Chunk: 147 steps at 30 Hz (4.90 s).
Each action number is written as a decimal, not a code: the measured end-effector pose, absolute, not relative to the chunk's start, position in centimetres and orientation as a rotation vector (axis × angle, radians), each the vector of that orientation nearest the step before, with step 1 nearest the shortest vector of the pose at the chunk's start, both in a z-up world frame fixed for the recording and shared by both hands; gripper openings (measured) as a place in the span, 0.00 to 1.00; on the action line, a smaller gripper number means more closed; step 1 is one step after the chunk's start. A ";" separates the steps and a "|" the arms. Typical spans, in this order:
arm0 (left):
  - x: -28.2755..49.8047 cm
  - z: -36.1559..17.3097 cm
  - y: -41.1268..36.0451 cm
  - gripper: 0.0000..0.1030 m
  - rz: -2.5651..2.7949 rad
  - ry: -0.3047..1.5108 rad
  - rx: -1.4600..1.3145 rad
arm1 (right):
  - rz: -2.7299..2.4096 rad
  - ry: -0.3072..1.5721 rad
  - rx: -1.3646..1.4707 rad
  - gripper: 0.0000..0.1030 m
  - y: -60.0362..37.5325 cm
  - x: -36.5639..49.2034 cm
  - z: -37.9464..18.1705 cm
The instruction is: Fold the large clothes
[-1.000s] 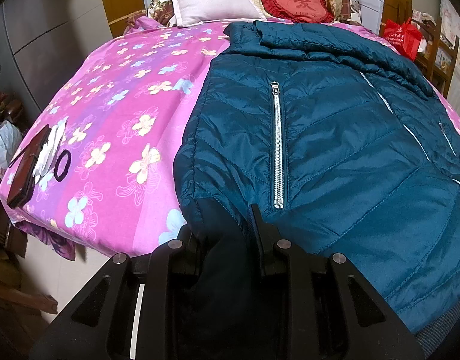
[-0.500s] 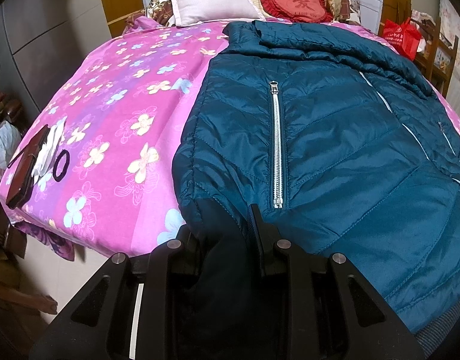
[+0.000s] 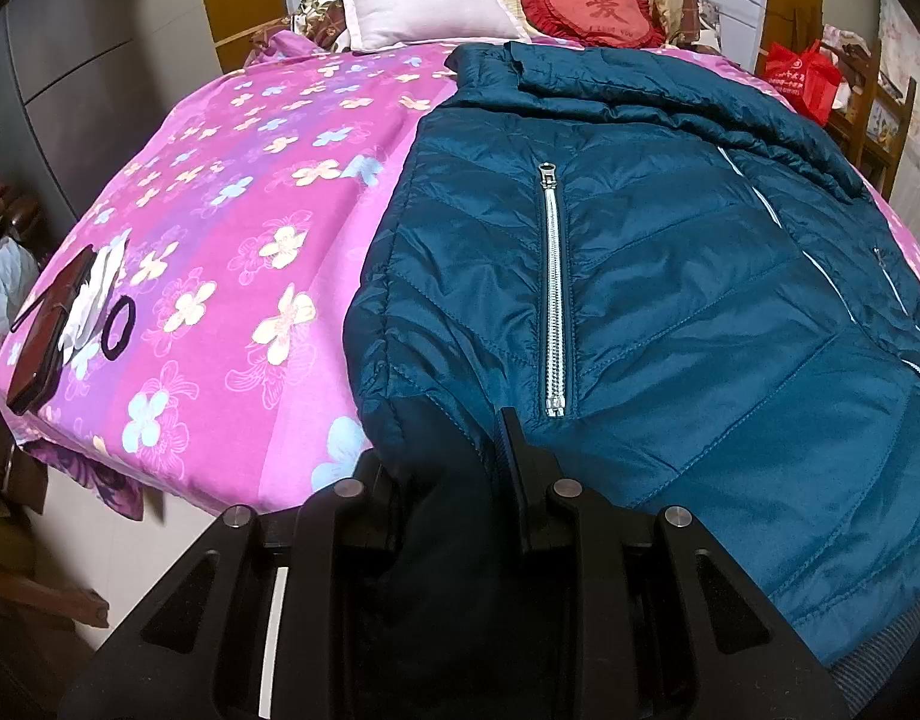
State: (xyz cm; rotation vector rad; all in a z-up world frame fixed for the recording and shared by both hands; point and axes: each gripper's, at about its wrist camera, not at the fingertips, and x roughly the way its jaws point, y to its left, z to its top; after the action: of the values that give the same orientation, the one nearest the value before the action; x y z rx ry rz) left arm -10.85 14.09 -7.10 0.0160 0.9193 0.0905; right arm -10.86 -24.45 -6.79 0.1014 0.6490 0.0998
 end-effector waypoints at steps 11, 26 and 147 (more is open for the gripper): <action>-11.5 -5.6 14.5 0.09 0.070 0.870 -0.023 | 0.100 0.630 0.105 0.12 -24.6 -11.1 -6.5; -16.5 3.7 16.8 0.08 -0.012 0.610 -0.130 | 0.081 0.446 0.097 0.12 -24.8 -17.3 -2.0; 24.5 -5.8 11.1 0.82 0.159 0.830 -0.069 | 0.034 0.911 0.135 1.00 -26.6 26.2 -7.6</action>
State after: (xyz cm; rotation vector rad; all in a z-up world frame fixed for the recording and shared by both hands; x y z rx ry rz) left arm 24.49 11.14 -5.82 -0.0693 0.8297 0.1589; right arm 26.24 -26.61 -7.63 0.1355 0.9113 0.0338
